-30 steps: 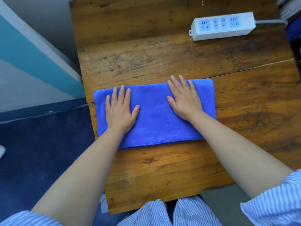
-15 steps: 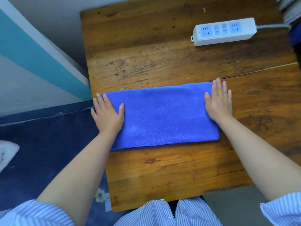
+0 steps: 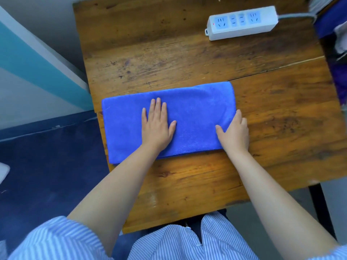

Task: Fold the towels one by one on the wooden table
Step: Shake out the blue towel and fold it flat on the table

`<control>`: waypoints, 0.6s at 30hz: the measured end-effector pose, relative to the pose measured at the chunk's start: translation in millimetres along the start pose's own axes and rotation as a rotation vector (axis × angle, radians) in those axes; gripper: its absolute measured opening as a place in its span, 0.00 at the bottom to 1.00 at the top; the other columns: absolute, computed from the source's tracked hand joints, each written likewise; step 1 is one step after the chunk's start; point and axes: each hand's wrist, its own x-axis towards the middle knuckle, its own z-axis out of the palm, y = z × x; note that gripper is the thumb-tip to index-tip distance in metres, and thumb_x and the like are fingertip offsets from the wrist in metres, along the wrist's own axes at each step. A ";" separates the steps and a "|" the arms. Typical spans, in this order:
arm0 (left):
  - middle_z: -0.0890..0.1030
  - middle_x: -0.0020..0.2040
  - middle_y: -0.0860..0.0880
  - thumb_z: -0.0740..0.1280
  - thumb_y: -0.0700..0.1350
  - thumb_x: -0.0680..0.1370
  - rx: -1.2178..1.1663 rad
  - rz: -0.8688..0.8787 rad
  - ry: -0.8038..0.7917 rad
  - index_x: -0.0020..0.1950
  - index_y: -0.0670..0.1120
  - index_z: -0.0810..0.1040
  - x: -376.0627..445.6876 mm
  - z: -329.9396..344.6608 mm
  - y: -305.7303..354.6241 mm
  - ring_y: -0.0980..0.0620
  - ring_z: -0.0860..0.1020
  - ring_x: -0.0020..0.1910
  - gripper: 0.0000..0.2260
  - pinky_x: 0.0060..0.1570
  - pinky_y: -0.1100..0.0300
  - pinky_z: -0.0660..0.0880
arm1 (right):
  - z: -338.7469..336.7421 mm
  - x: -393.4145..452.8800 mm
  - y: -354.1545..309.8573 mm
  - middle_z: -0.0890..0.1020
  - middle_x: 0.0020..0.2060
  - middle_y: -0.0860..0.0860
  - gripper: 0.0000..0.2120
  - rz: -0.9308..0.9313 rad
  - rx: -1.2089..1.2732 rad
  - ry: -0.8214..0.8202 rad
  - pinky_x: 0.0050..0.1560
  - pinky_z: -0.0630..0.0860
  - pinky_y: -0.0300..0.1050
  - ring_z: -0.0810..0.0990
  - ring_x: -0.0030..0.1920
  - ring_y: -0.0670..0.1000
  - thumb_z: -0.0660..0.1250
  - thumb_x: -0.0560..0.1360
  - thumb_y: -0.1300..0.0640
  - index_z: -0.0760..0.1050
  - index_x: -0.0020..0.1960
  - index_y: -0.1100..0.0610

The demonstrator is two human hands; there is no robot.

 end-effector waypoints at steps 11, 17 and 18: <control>0.46 0.77 0.43 0.51 0.54 0.79 0.036 -0.047 -0.001 0.75 0.41 0.47 5.0 4.1 8.3 0.48 0.44 0.76 0.30 0.73 0.48 0.40 | -13.2 26.2 -5.8 0.80 0.54 0.59 0.16 0.166 0.389 -0.105 0.53 0.78 0.54 0.79 0.53 0.60 0.73 0.66 0.61 0.74 0.52 0.62; 0.45 0.77 0.43 0.51 0.54 0.79 0.026 -0.075 0.029 0.75 0.40 0.47 20.7 1.1 22.5 0.48 0.44 0.76 0.30 0.73 0.47 0.40 | -43.1 43.2 -21.9 0.80 0.53 0.57 0.15 0.128 0.405 -0.135 0.53 0.78 0.54 0.79 0.51 0.58 0.73 0.65 0.63 0.74 0.51 0.61; 0.45 0.77 0.43 0.51 0.54 0.79 0.026 -0.077 0.028 0.75 0.40 0.46 20.9 0.7 23.1 0.48 0.43 0.76 0.30 0.73 0.48 0.40 | -48.6 42.3 -26.3 0.80 0.51 0.57 0.13 0.105 0.427 -0.142 0.52 0.78 0.52 0.80 0.50 0.57 0.72 0.66 0.64 0.75 0.49 0.60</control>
